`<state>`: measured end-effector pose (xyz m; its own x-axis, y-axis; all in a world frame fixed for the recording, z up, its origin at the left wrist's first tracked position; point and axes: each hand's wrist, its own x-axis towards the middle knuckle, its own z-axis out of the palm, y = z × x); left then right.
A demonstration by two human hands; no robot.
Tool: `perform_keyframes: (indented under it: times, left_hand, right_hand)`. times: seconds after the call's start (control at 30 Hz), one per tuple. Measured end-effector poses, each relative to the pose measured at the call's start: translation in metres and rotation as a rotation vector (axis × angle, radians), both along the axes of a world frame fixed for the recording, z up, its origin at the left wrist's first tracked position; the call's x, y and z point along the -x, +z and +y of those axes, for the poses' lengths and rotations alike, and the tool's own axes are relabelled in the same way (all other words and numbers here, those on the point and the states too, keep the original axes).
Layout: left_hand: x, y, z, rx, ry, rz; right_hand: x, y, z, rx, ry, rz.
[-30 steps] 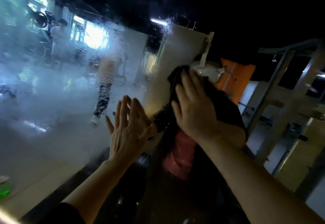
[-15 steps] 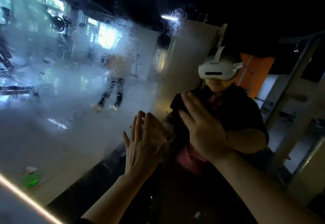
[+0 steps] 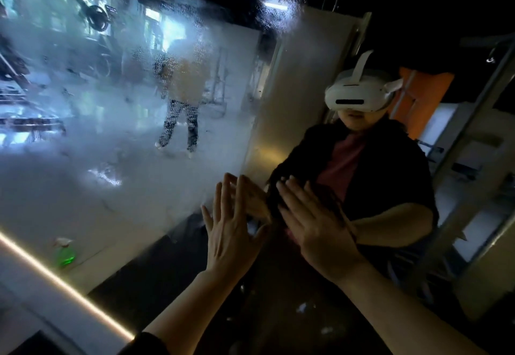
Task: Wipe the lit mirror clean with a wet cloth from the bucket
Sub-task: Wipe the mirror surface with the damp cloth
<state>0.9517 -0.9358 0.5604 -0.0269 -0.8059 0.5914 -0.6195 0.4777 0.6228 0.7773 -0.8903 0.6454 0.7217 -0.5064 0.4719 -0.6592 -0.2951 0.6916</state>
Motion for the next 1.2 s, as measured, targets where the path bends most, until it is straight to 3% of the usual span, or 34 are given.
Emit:
perform_keyframes:
  times: [0.07, 0.2, 0.3, 0.47, 0.53, 0.6, 0.67, 0.73, 0.9, 0.97, 1.03, 1.1, 1.2]
  left_hand:
    - [0.001, -0.002, 0.005, -0.005, 0.005, 0.001]
    - [0.008, -0.005, 0.011, -0.022, 0.008, 0.029]
    - [0.018, -0.012, 0.019, -0.107, 0.037, 0.040]
    - [0.022, -0.033, 0.034, -0.188, 0.048, -0.005]
    - [0.021, -0.035, 0.038, -0.194, 0.064, -0.029]
    - [0.022, -0.035, 0.040, -0.201, 0.080, -0.047]
    - [0.025, -0.037, 0.043, -0.214, 0.097, -0.050]
    - [0.030, -0.041, 0.047, -0.220, 0.101, -0.053]
    - [0.032, -0.056, 0.058, -0.239, 0.064, -0.032]
    - [0.028, -0.061, 0.064, -0.234, 0.064, -0.038]
    - [0.029, -0.063, 0.068, -0.235, 0.059, -0.042]
    - [0.035, -0.063, 0.071, -0.232, 0.044, -0.039]
    - [0.048, -0.064, 0.076, -0.248, -0.003, -0.046]
  right_hand:
    - [0.006, 0.000, 0.002, -0.054, 0.058, -0.032]
    - [-0.001, 0.039, 0.006, 0.098, 0.064, -0.432]
    - [0.001, 0.025, 0.010, 0.095, 0.013, -0.295]
    - [0.023, -0.040, 0.024, -0.112, 0.040, 0.073]
    - [0.023, -0.035, 0.026, -0.139, 0.024, -0.051]
    - [0.015, -0.018, 0.024, -0.025, 0.008, -0.243]
    - [0.007, -0.002, 0.020, 0.081, -0.054, -0.313]
    - [0.005, -0.009, 0.018, 0.095, -0.046, -0.192]
    - [0.043, -0.100, 0.042, -0.130, -0.146, 0.211]
    - [0.052, -0.096, 0.044, -0.118, -0.043, 0.116]
    - [0.051, -0.069, 0.041, -0.027, 0.047, -0.117]
    - [0.047, -0.047, 0.040, 0.066, -0.006, -0.266]
    - [0.050, -0.067, 0.047, 0.034, -0.052, -0.098]
